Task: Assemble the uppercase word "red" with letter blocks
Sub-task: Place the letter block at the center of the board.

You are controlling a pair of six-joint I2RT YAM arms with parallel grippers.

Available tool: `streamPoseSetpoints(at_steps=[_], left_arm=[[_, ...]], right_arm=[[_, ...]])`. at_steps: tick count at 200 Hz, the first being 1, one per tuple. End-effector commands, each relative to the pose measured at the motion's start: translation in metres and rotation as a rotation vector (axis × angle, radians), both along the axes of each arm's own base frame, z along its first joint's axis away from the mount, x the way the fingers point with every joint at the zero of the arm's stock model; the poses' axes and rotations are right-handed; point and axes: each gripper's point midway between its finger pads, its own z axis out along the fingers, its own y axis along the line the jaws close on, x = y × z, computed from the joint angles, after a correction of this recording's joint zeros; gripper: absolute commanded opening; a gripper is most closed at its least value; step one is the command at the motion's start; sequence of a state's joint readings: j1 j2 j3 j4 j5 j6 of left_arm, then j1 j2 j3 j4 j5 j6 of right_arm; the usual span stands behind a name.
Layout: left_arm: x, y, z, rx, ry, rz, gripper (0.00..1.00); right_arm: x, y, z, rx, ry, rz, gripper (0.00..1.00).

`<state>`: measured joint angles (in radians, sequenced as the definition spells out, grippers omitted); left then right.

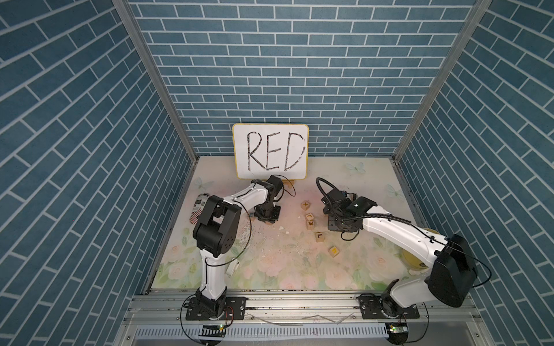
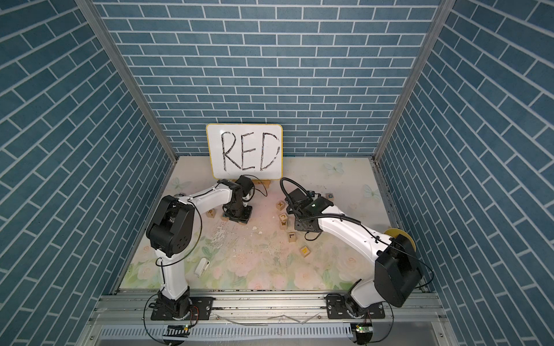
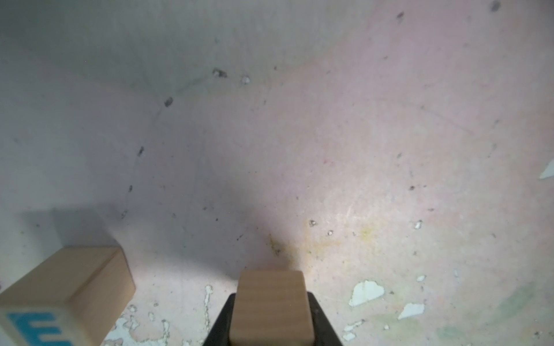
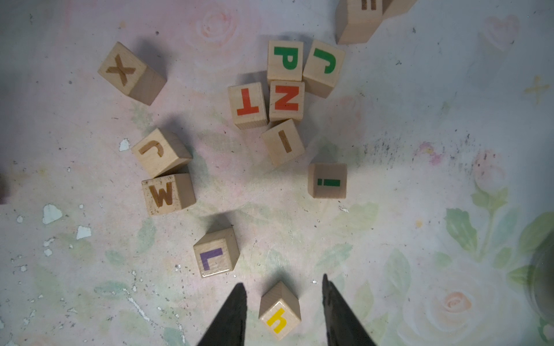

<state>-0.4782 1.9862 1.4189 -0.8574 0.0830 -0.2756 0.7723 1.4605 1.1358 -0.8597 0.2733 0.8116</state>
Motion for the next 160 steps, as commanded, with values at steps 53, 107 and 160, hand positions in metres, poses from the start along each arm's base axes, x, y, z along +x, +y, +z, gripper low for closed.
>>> streamPoseSetpoints(at_steps=[53,107,160], left_arm=[[-0.001,0.002,-0.011,0.025,0.024,-0.007,0.28],[0.005,0.003,-0.014,0.048,0.018,-0.014,0.31],[0.010,0.004,-0.014,0.062,0.012,-0.020,0.35]], right_arm=[[0.002,0.001,0.005,-0.003,-0.010,-0.016,0.43],[0.003,0.001,0.006,-0.005,-0.012,-0.013,0.43],[0.002,0.000,0.004,-0.011,-0.010,-0.012,0.43]])
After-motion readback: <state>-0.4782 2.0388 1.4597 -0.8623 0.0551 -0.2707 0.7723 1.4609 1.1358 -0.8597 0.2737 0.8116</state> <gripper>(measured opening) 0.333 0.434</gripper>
